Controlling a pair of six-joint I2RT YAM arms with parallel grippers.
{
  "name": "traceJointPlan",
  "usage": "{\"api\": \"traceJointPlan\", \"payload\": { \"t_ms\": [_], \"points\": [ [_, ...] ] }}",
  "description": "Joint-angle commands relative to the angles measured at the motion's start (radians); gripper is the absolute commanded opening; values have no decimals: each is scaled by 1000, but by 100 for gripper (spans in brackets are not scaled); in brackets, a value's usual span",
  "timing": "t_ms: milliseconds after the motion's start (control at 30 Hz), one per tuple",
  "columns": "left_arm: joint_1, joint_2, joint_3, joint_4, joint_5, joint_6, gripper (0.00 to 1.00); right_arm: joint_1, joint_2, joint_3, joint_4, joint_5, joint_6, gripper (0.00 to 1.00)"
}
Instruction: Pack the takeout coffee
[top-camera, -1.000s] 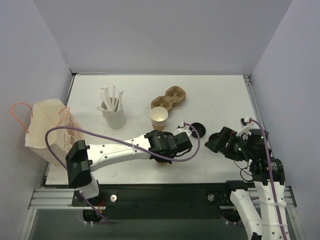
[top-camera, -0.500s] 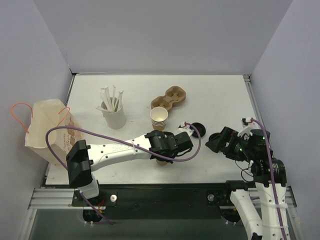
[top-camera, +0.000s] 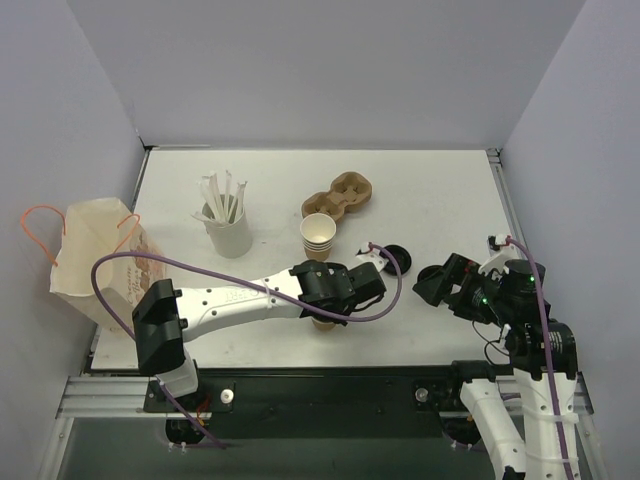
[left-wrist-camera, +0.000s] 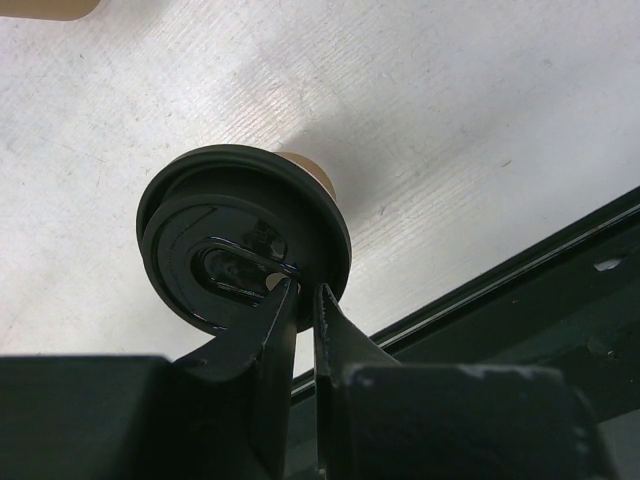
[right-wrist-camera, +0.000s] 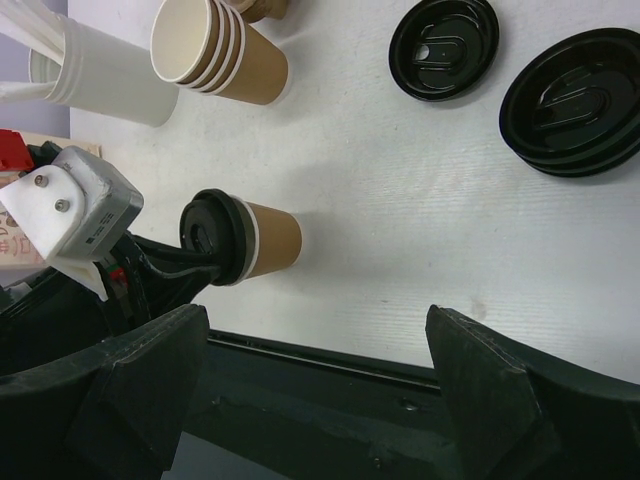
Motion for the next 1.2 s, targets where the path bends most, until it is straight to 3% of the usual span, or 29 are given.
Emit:
{"api": "traceJointPlan", "payload": {
  "t_ms": [0,800,1033,1167],
  "points": [
    [13,1,-14,24,-7,2,20,4,-5,41,-27,20,-10,96],
    [14,-21,27,-15,1,2,31,4,15,34,-21,29,0,96],
    [26,-149,32,-8,-2,-16,38,14,13,-60,134,-55,93,92],
    [114,-206,-23,49,41,-7,39,79,82,-116,246,-55,164,88]
  ]
}}
